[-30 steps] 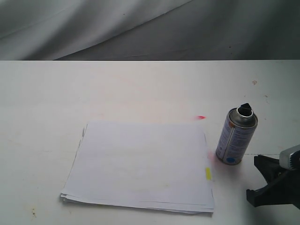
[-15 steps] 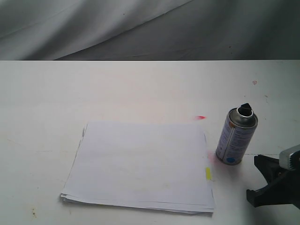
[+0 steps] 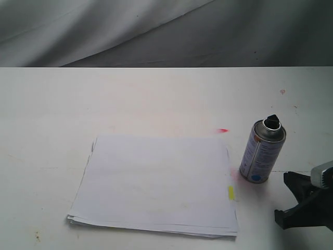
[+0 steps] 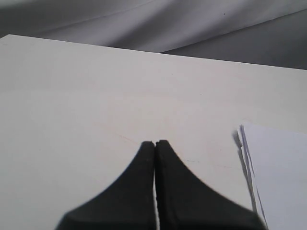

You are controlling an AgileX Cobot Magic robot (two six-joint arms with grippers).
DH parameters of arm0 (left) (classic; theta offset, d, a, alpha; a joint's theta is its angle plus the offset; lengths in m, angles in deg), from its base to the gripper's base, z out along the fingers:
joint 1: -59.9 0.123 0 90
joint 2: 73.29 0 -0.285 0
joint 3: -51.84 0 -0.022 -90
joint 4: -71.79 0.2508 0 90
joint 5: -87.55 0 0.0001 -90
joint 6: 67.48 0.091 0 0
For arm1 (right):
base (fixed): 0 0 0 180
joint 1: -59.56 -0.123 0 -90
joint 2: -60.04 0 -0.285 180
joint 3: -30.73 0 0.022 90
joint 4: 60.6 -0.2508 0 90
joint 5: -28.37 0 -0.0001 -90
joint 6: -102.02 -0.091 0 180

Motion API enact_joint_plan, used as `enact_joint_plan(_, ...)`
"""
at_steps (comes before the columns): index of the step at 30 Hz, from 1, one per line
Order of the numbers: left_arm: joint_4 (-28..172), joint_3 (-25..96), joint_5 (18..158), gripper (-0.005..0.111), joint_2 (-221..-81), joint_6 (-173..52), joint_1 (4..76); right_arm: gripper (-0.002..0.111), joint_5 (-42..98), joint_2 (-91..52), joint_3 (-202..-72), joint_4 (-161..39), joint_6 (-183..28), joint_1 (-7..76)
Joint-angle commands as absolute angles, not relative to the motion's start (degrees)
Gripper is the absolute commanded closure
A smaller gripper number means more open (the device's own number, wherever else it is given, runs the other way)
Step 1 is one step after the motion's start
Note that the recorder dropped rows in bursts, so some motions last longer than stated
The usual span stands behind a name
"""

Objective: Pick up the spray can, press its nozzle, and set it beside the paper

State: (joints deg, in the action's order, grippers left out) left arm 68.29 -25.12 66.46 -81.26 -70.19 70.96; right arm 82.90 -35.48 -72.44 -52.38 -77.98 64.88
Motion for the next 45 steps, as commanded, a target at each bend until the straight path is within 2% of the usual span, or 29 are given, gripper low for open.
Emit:
enact_joint_plan(1,68.4,-25.4,66.7,0.107,-81.1,-70.2,70.6,0.106,83.4,-35.5,-72.1,-51.1,-78.8,64.8)
enact_joint_plan(4,68.4,-25.4,66.7,0.107,-81.1,-70.2,70.6,0.092,83.5,-35.5,-72.2,-50.5,-80.7,64.8)
enact_joint_plan(10,68.4,-25.4,66.7,0.107,-81.1,-70.2,70.6,0.047,84.2,-35.5,-72.2,-50.9,-82.8,64.8)
enact_joint_plan(13,68.4,-25.4,66.7,0.107,-81.1,-70.2,70.6,0.031,85.7,-35.5,-72.2,-52.9,-85.1,64.8)
enact_joint_plan(16,68.4,-25.4,66.7,0.107,-81.1,-70.2,70.6,0.021,85.9,-35.5,-72.2,-54.2,-86.8,64.8)
enact_joint_plan(19,68.4,-25.4,66.7,0.107,-81.1,-70.2,70.6,0.017,85.7,-35.5,-72.6,-55.1,-87.4,64.8)
enact_joint_plan(26,68.4,-25.4,66.7,0.107,-81.1,-70.2,70.6,0.017,75.6,-35.5,-77.8,-52.1,-87.6,64.8)
enact_joint_plan(34,68.4,-25.4,66.7,0.107,-81.1,-70.2,70.6,0.017,77.4,-36.6,-78.2,-52.0,-87.6,64.8)
enact_joint_plan(45,68.4,-25.4,66.7,0.107,-81.1,-70.2,70.6,0.017,85.8,-48.0,-78.2,-52.0,-86.2,64.8)
